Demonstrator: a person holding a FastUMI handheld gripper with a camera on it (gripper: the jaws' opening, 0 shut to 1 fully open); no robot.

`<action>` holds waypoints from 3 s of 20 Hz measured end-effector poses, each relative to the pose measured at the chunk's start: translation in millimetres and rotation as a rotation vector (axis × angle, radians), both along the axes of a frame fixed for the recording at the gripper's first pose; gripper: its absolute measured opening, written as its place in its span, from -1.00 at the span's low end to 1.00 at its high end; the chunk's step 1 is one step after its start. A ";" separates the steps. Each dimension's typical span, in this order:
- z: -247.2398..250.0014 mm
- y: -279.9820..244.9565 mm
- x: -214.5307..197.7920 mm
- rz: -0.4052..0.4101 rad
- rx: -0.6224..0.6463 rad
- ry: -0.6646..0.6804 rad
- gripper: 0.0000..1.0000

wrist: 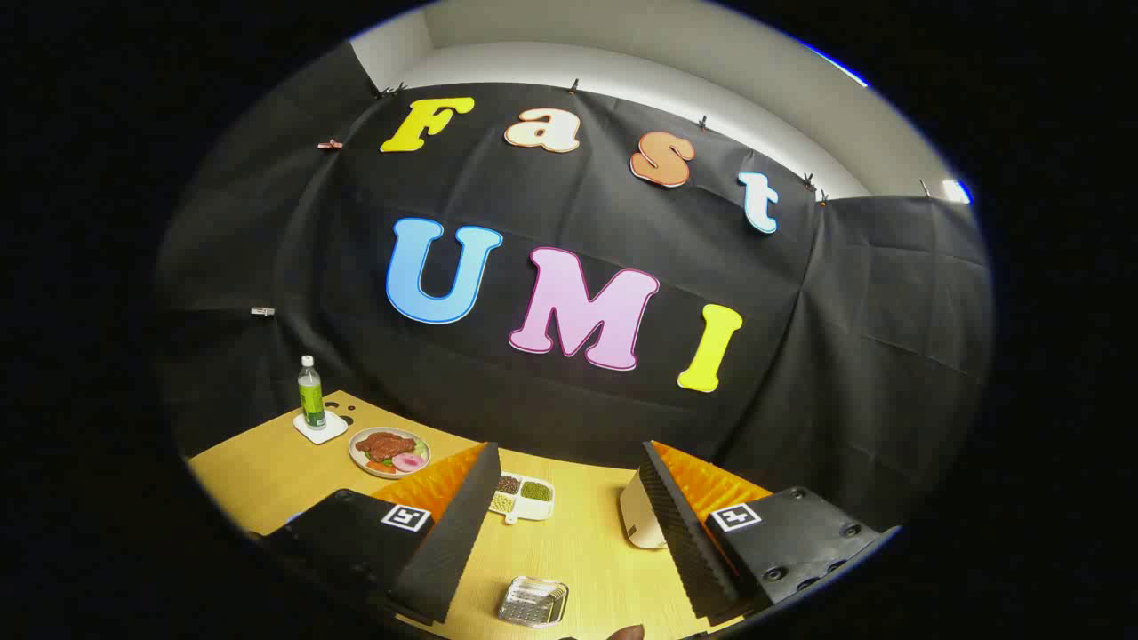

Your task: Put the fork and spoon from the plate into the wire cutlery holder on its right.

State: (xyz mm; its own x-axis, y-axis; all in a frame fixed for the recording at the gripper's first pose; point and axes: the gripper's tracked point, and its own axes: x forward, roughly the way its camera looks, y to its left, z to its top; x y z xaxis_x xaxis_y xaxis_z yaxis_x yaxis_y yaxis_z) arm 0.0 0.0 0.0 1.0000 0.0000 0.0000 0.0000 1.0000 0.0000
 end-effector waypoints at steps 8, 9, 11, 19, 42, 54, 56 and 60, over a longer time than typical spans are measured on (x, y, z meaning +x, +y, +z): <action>-0.2 0.6 -0.3 0.002 0.004 0.001 0.96; -1.0 0.7 -0.2 0.003 0.004 0.002 0.96; -1.0 0.0 -0.1 0.002 0.003 0.003 0.96; -1.5 3.3 -0.5 0.007 0.007 0.006 0.96; -146.7 229.0 -50.9 0.486 0.132 0.633 0.96; -285.5 298.8 -70.9 0.517 -0.068 0.952 0.39; -302.5 304.9 -73.7 0.504 -0.086 0.995 0.01; -326.7 308.2 -69.6 0.429 -0.057 1.084 -0.41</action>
